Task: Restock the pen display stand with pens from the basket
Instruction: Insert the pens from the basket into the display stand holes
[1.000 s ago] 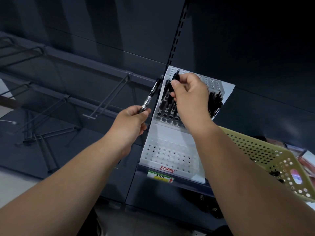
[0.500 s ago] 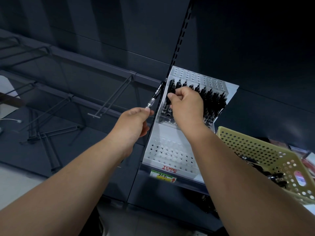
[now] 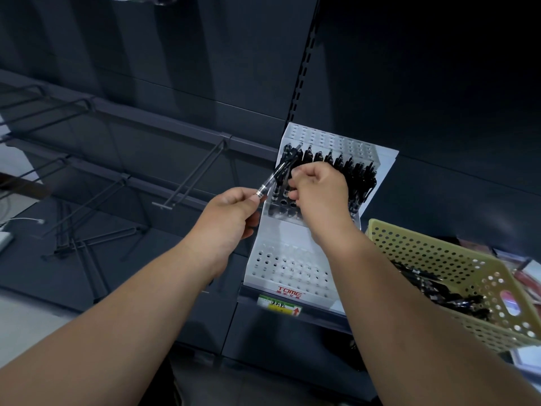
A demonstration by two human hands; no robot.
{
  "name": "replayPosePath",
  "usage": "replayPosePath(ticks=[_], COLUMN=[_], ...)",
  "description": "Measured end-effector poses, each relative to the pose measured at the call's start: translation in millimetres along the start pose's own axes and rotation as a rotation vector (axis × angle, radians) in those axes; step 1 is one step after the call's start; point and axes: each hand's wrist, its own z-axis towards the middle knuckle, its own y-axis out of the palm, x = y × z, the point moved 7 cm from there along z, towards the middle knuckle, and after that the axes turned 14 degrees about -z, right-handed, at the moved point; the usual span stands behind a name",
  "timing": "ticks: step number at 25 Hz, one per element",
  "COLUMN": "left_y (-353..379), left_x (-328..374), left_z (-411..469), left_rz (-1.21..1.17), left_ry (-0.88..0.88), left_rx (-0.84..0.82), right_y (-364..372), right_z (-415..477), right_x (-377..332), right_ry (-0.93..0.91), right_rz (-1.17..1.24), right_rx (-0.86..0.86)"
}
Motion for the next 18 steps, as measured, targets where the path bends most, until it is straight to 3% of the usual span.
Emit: replayPosePath(ticks=[3, 6, 12, 18], left_y=[8.9, 17.9, 30.6, 19.6], left_x=[0.0, -0.9, -2.0, 0.4], left_z=[-5.8, -10.0, -12.9, 2.3], left_rz=[0.009, 0.031, 0.084, 0.286], left_ry=[0.019, 0.031, 0.044, 0.147], left_rx=[-0.029, -0.067, -0.079, -0.015], right_y=[-3.1, -9.3, -29.0, -58.0], right_z=[-16.5, -24.3, -23.6, -16.1], right_x=[2.9, -1.7, 2.9, -13.1], right_ry=[0.116, 0.117, 0.093, -0.101], right_rz=[0.352, 0.516, 0.461, 0.140], right_rx=[-0.118, -0.172, -0.096, 0.093])
